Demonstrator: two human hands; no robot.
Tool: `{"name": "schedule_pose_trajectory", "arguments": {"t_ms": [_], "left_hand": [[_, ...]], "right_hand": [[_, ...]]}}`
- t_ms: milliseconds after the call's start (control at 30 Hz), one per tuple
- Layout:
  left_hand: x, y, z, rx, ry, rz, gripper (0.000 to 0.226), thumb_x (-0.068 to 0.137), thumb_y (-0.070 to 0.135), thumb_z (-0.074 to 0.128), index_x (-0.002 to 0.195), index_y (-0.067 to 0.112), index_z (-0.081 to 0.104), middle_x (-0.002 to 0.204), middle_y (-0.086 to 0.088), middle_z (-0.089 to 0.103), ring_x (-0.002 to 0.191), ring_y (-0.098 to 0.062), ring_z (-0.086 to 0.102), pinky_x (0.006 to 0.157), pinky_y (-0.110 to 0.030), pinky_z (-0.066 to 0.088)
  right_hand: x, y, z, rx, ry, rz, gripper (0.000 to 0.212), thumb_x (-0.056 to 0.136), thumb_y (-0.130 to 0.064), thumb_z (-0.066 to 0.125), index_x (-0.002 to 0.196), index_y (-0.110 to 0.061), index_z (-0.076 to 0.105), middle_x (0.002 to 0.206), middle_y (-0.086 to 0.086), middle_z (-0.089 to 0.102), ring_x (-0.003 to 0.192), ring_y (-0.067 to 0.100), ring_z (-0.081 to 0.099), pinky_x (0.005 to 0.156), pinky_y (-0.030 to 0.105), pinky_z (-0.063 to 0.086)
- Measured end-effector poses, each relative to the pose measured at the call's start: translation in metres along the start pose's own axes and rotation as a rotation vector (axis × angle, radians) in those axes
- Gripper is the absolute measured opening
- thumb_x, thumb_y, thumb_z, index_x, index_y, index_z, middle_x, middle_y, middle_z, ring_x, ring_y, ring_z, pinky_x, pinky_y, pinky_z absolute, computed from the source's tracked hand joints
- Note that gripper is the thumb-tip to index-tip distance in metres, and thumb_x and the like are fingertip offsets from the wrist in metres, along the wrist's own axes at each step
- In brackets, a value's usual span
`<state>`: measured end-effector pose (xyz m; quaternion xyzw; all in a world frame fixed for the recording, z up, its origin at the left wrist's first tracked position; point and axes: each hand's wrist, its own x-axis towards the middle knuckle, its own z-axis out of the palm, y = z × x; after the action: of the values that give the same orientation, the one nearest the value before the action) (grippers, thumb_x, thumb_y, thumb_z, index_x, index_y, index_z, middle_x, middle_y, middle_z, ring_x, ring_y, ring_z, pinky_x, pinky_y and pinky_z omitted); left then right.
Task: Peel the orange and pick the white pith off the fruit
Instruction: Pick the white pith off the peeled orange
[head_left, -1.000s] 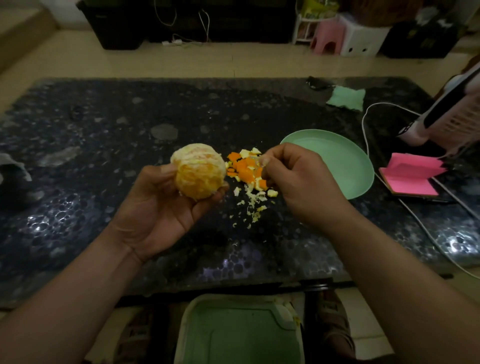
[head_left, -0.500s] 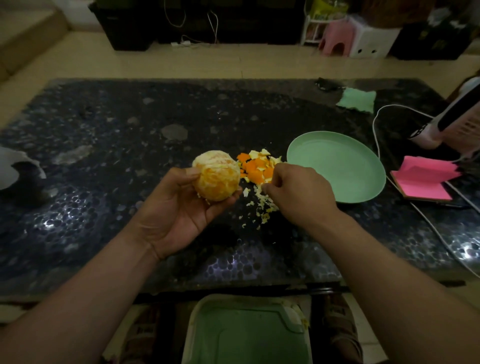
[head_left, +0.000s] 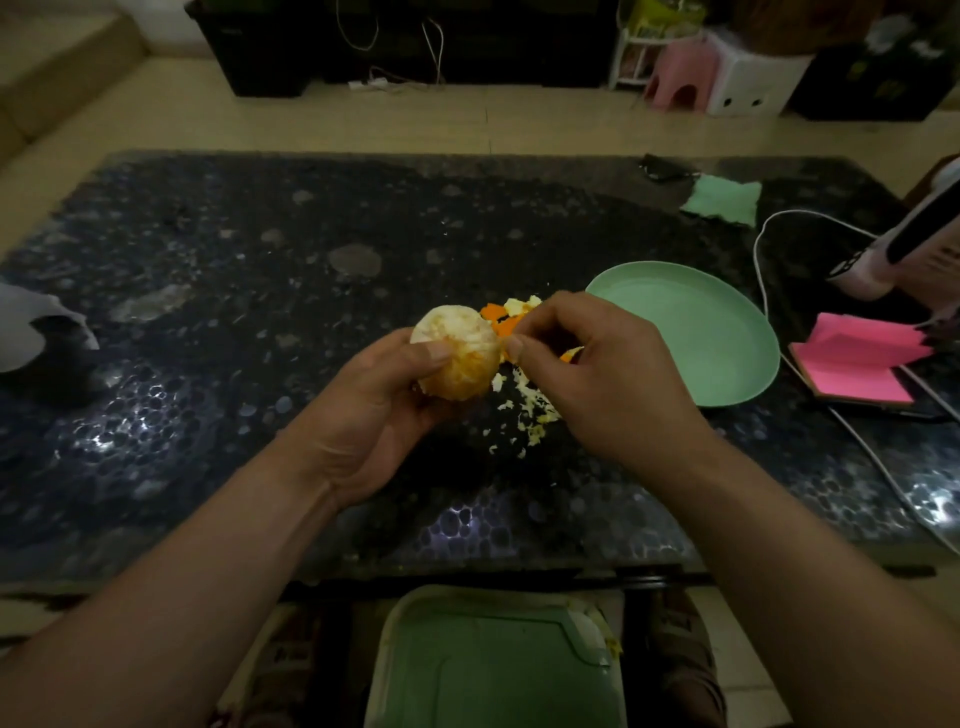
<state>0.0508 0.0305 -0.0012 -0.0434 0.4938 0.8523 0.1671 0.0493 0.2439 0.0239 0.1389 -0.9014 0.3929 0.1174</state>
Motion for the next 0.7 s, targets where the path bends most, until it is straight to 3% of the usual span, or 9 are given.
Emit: {"name": "schedule_pose_trajectory", "arguments": {"t_ms": [133,333,500,700], "left_hand": [[-0.001,-0.001,0.006,0.078,0.054,0.031,0.058,0.089,0.019,0.074,0.140,-0.002,0.058,0.135,-0.021,0.069,0.112,-0.025,0.071,0.084,-0.031,0.061],[-0.005,0.000,0.014,0.169,0.129,0.057,0.053,0.081,0.026,0.077,0.127,0.004,0.062,0.121,-0.015,0.074,0.096,-0.017,0.076,0.073,-0.025,0.060],[-0.004,-0.001,0.012,0.346,0.200,0.087,0.065,0.063,0.041,0.086,0.117,0.012,0.065,0.111,-0.009,0.077,0.092,-0.018,0.075,0.071,-0.027,0.059],[-0.006,-0.004,0.014,0.423,0.204,0.129,0.058,0.067,0.036,0.084,0.115,0.011,0.065,0.112,-0.012,0.075,0.090,-0.015,0.075,0.070,-0.021,0.058]], "right_hand": [[-0.005,-0.011,-0.004,0.034,-0.028,-0.053,0.004,0.096,-0.030,0.076,0.099,-0.029,0.075,0.092,-0.013,0.069,0.087,0.007,0.065,0.069,0.015,0.047],[-0.008,-0.010,-0.002,-0.082,-0.022,-0.142,0.006,0.096,-0.027,0.075,0.102,-0.026,0.075,0.093,-0.014,0.066,0.082,0.006,0.062,0.072,0.028,0.054],[-0.005,-0.007,0.000,-0.273,-0.025,-0.269,0.004,0.095,-0.024,0.074,0.095,-0.021,0.076,0.088,-0.005,0.067,0.079,0.015,0.062,0.067,0.042,0.055],[-0.007,-0.009,0.006,-0.316,0.003,-0.316,0.008,0.090,-0.021,0.068,0.083,-0.016,0.067,0.082,-0.002,0.063,0.072,0.018,0.057,0.059,0.040,0.052]]}}
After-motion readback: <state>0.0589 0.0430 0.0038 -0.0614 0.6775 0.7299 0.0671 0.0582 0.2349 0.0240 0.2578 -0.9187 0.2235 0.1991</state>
